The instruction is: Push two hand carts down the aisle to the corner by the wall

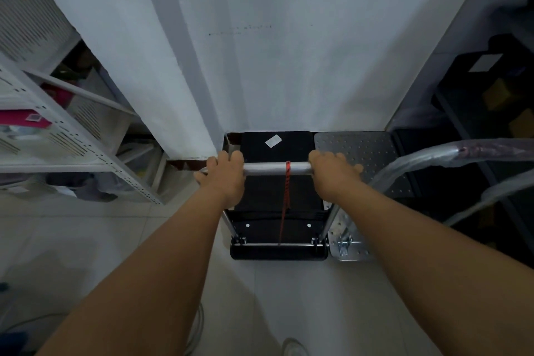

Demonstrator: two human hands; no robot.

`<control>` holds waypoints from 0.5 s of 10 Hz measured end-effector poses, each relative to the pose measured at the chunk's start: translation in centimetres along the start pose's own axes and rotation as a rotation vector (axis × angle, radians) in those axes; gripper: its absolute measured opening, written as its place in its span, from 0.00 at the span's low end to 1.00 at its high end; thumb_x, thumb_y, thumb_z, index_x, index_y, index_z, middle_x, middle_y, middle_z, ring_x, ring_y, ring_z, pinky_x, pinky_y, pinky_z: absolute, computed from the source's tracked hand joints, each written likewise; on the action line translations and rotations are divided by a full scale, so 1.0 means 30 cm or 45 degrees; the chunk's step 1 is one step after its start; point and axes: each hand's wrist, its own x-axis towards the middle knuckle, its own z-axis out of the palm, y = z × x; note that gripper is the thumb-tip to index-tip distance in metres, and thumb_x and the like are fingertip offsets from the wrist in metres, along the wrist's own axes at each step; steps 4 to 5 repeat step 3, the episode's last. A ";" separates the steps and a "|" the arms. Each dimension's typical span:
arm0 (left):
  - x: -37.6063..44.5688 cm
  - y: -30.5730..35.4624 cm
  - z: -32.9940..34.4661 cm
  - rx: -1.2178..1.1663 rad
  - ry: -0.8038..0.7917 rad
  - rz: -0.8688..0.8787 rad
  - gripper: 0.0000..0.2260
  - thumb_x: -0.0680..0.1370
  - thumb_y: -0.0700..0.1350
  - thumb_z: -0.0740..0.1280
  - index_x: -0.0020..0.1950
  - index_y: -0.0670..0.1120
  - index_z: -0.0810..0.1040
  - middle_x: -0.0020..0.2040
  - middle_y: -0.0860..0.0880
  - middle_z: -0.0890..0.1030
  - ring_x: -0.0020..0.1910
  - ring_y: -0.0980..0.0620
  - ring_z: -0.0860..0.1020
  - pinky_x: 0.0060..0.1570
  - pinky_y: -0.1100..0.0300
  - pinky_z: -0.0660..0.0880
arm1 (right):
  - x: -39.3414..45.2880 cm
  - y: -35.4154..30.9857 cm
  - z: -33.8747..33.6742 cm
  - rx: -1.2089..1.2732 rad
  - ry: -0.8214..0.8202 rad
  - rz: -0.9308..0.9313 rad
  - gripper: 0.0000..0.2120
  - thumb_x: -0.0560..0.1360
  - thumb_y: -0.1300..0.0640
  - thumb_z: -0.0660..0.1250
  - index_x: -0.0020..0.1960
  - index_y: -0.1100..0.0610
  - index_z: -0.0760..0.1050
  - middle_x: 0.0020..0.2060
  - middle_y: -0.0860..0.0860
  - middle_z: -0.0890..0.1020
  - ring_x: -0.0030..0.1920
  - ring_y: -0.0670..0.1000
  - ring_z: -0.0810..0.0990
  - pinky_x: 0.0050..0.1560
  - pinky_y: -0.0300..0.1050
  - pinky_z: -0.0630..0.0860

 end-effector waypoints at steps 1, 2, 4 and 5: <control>-0.008 0.008 0.006 -0.013 -0.010 -0.044 0.13 0.79 0.45 0.61 0.62 0.49 0.64 0.62 0.44 0.67 0.63 0.41 0.65 0.64 0.38 0.63 | -0.008 0.005 0.003 -0.007 -0.021 -0.009 0.15 0.74 0.66 0.64 0.54 0.52 0.65 0.54 0.54 0.73 0.57 0.58 0.69 0.57 0.65 0.69; -0.024 0.015 0.013 -0.024 -0.005 -0.077 0.18 0.77 0.48 0.64 0.65 0.50 0.63 0.64 0.44 0.67 0.66 0.41 0.64 0.69 0.38 0.57 | -0.019 0.002 0.003 0.026 -0.061 -0.011 0.15 0.76 0.58 0.66 0.59 0.51 0.65 0.58 0.54 0.72 0.60 0.58 0.69 0.59 0.66 0.68; -0.033 0.035 0.016 -0.132 0.097 -0.034 0.28 0.75 0.50 0.69 0.71 0.51 0.60 0.68 0.45 0.67 0.69 0.42 0.63 0.71 0.42 0.55 | -0.024 0.010 0.007 0.110 0.017 -0.061 0.24 0.75 0.50 0.68 0.68 0.49 0.62 0.62 0.54 0.70 0.64 0.58 0.68 0.64 0.66 0.64; -0.033 0.035 0.016 -0.132 0.097 -0.034 0.28 0.75 0.50 0.69 0.71 0.51 0.60 0.68 0.45 0.67 0.69 0.42 0.63 0.71 0.42 0.55 | -0.024 0.010 0.007 0.110 0.017 -0.061 0.24 0.75 0.50 0.68 0.68 0.49 0.62 0.62 0.54 0.70 0.64 0.58 0.68 0.64 0.66 0.64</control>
